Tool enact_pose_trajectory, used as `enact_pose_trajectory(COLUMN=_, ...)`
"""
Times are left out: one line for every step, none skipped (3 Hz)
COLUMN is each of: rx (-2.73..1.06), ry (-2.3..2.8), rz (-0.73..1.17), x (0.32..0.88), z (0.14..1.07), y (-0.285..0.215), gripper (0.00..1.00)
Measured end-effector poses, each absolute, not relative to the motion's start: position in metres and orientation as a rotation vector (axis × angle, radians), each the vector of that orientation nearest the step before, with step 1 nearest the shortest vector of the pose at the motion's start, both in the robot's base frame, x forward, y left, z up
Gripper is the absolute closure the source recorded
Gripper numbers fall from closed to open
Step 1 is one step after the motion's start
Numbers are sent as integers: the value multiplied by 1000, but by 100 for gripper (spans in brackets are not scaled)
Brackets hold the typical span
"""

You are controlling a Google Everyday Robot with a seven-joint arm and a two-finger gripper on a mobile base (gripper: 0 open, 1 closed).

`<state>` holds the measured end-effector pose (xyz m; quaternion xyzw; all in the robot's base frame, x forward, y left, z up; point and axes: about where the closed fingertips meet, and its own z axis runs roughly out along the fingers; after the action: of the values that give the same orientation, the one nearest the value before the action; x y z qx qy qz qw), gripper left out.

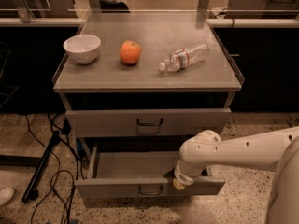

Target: Close middle drawer

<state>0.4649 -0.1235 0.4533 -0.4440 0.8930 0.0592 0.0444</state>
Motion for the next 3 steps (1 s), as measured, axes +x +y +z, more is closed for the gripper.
enact_pose_trajectory(rx=-1310, ry=2706, rz=163, x=485, z=466, y=-119, gripper=100)
enact_pose_trajectory(rx=-1309, ry=2707, rz=163, x=485, z=466, y=-119, gripper=100)
enact_pose_trajectory(rx=-1272, ry=2783, rz=167, x=459, z=457, y=-148, gripper=100)
